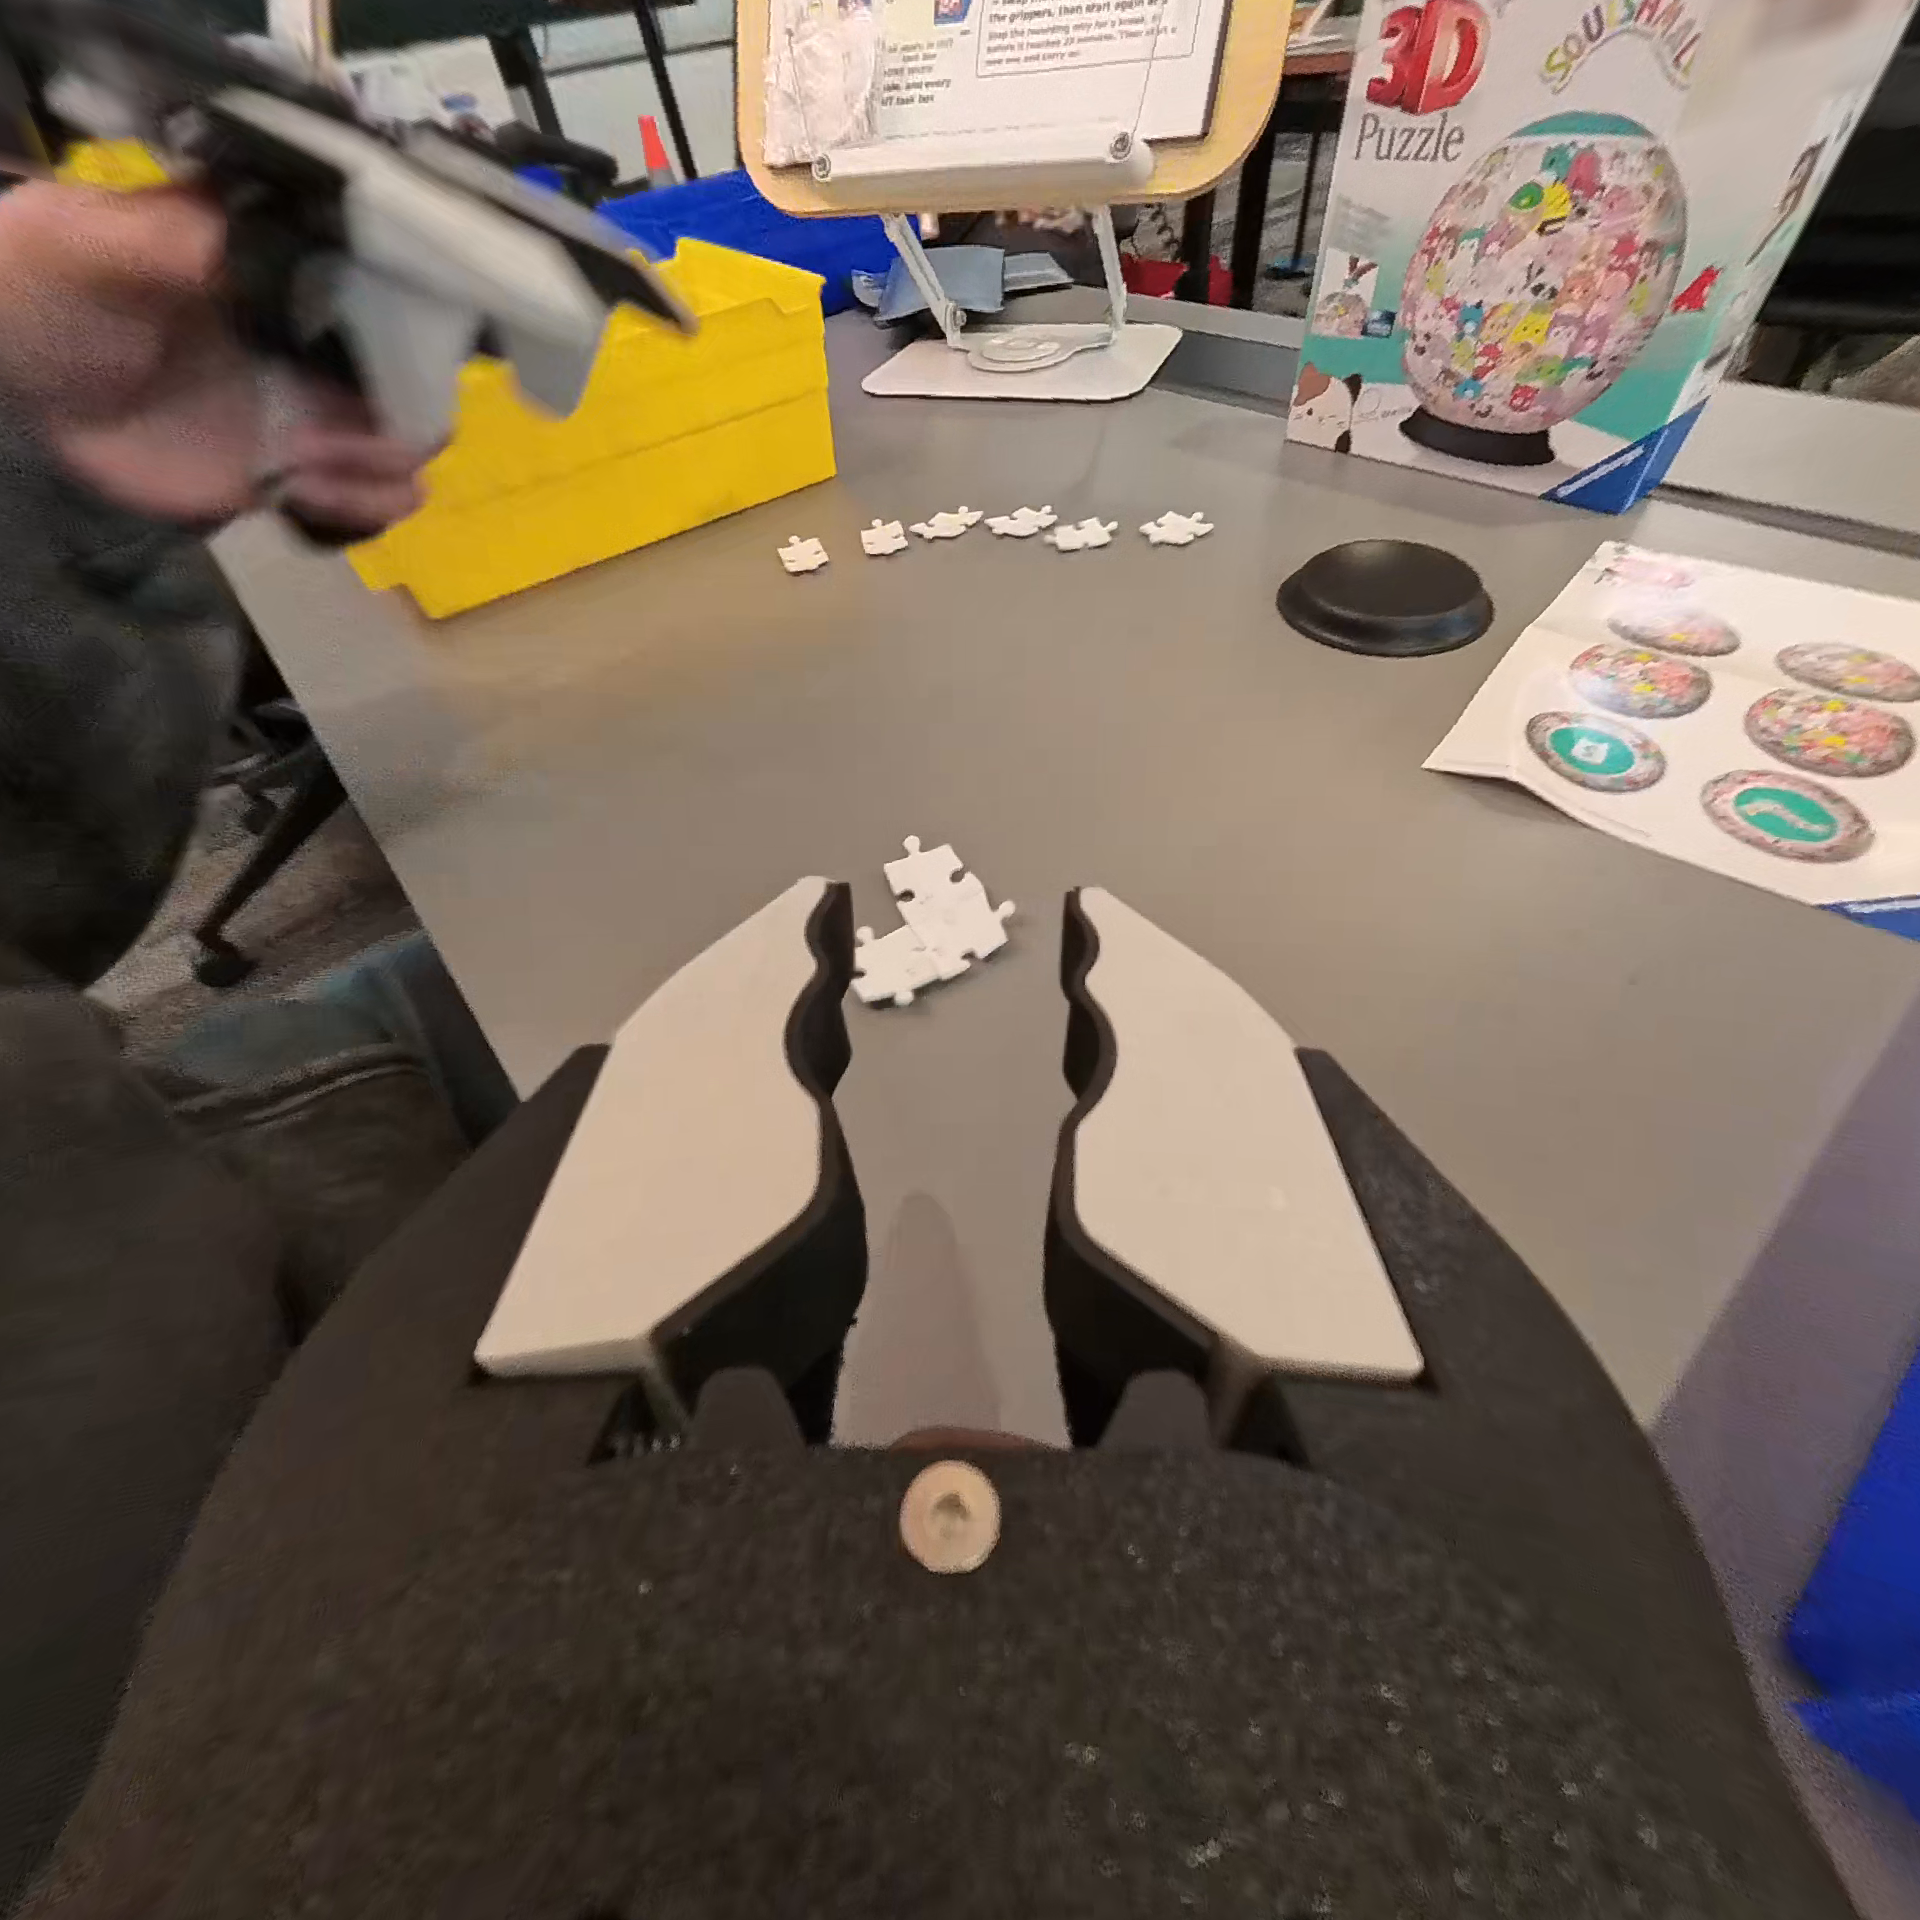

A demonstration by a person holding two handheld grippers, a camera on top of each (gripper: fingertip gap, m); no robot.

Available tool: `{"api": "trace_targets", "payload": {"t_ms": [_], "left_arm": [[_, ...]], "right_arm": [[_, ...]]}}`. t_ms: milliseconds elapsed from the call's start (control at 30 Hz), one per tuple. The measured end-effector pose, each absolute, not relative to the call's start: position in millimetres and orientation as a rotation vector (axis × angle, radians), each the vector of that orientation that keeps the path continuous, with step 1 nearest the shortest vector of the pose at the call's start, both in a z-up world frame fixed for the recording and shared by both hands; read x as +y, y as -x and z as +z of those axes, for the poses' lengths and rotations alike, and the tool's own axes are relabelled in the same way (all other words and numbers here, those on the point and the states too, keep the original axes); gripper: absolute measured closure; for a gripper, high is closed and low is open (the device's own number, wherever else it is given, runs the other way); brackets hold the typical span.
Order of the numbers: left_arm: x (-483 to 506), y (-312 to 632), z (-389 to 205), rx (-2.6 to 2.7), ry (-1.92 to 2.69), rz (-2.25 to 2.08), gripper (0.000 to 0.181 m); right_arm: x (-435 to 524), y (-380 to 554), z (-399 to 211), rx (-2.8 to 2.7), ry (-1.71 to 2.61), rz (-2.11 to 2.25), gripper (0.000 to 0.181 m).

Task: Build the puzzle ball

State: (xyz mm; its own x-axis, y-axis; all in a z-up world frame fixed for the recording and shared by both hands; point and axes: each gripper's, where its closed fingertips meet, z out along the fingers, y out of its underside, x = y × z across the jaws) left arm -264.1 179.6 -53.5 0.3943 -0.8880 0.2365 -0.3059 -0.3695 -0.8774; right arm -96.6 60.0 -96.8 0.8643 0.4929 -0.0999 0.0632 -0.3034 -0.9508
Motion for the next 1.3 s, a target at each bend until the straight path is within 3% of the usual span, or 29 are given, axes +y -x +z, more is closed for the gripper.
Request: {"api": "trace_targets", "payload": {"t_ms": [67,200,300,367,433,767,900,1300], "left_arm": [[143,280,-70,0.961,1.859,-0.984,0.122],[133,327,-83,0.899,1.678,-0.502,0.124],[126,343,-75,0.757,1.552,-0.456,0.145],[122,347,-85,0.745,1.604,-0.499,0.140],[122,351,-94,0.745,1.676,-0.554,0.124],[145,404,-112,0.486,1.892,-0.716,0.119],[149,407,-112,0.469,1.904,-0.739,0.120],[144,389,-112,0.545,1.918,-0.811,0.118]], "right_arm": [[70,98,-96,-0.430,1.835,0.391,0.139],[98,101,-100,-0.442,1.860,0.294,0.118],[118,105,-105,-0.448,1.893,0.283,0.114],[130,106,-104,-0.448,1.898,0.266,0.116],[139,105,-103,-0.463,1.887,0.237,0.117],[132,95,-115,-0.304,1.935,0.369,0.123],[128,98,-126,-0.318,1.983,0.288,0.117],[123,120,-129,-0.415,2.072,0.327,0.123]]}}
